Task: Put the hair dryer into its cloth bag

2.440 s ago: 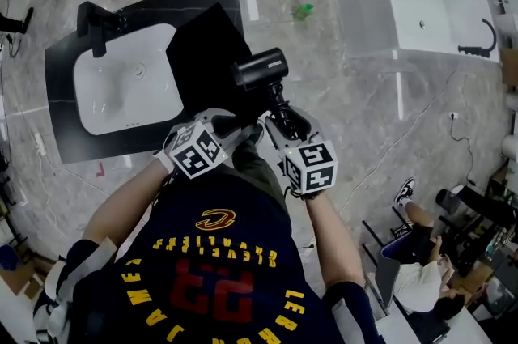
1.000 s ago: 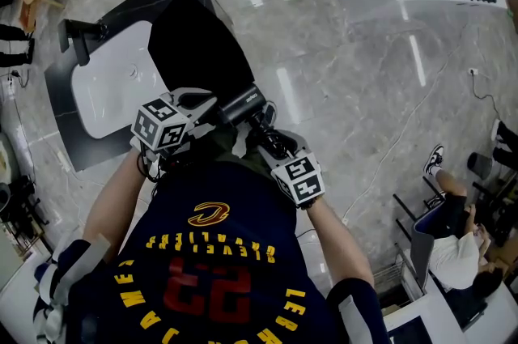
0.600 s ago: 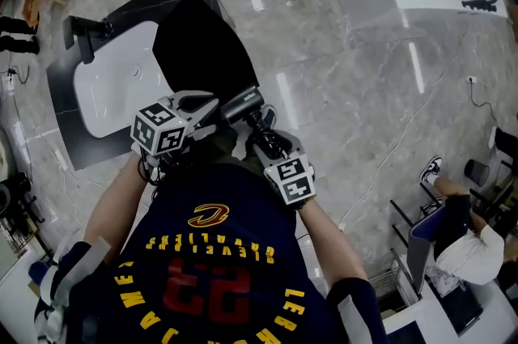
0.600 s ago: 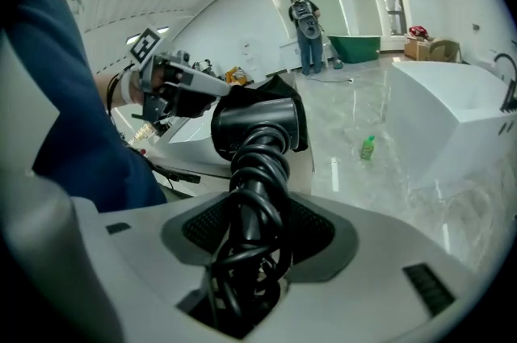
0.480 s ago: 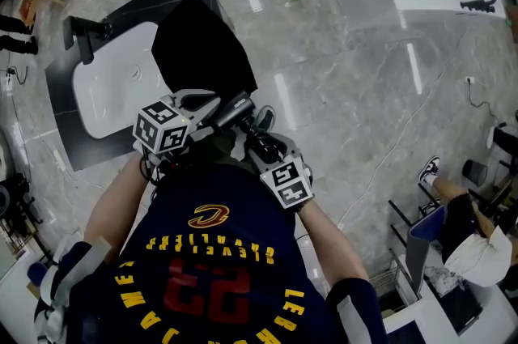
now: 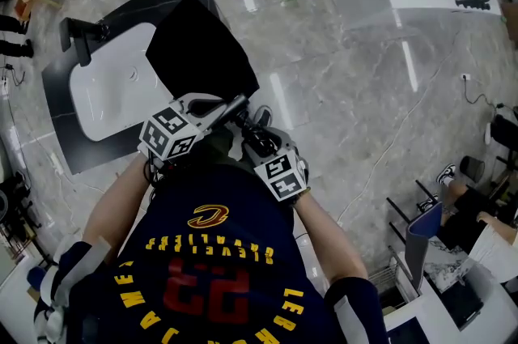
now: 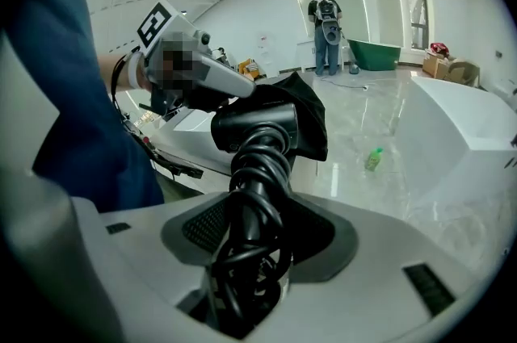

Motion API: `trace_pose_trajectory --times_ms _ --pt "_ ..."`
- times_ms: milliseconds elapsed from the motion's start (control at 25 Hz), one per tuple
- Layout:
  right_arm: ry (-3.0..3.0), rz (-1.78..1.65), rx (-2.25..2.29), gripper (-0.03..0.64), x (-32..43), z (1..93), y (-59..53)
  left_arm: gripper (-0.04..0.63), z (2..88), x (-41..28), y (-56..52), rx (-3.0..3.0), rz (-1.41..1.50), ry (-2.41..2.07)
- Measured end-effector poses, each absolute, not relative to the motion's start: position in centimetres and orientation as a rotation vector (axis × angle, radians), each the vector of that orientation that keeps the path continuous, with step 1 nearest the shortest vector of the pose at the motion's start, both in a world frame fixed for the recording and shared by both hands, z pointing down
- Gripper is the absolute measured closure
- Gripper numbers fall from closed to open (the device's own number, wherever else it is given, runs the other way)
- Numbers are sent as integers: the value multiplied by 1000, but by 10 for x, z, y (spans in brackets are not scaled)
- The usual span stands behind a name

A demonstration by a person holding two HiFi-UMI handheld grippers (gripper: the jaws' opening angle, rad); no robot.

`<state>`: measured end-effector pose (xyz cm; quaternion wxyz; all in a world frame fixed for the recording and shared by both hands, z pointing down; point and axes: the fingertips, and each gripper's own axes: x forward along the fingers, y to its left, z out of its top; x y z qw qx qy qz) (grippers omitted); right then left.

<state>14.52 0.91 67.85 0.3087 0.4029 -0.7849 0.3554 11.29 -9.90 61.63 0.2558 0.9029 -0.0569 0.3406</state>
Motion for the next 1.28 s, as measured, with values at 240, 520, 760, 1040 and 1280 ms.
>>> trace_pose_trajectory --times_ms 240,520,760,1040,1280 --pt "-2065 928 1089 399 138 678 -17 578 613 104 -97 2453 913 -187" --pt "-2066 919 1088 399 132 672 -41 578 604 80 -115 2446 851 -288" --pt "-2040 987 1165 399 150 662 -49 578 594 66 -121 2444 797 -323" --pt "-2031 931 1118 399 131 669 -72 578 587 70 -114 2460 773 -307" --pt "-2017 900 1122 399 104 677 -98 578 586 71 -110 2472 776 -302"
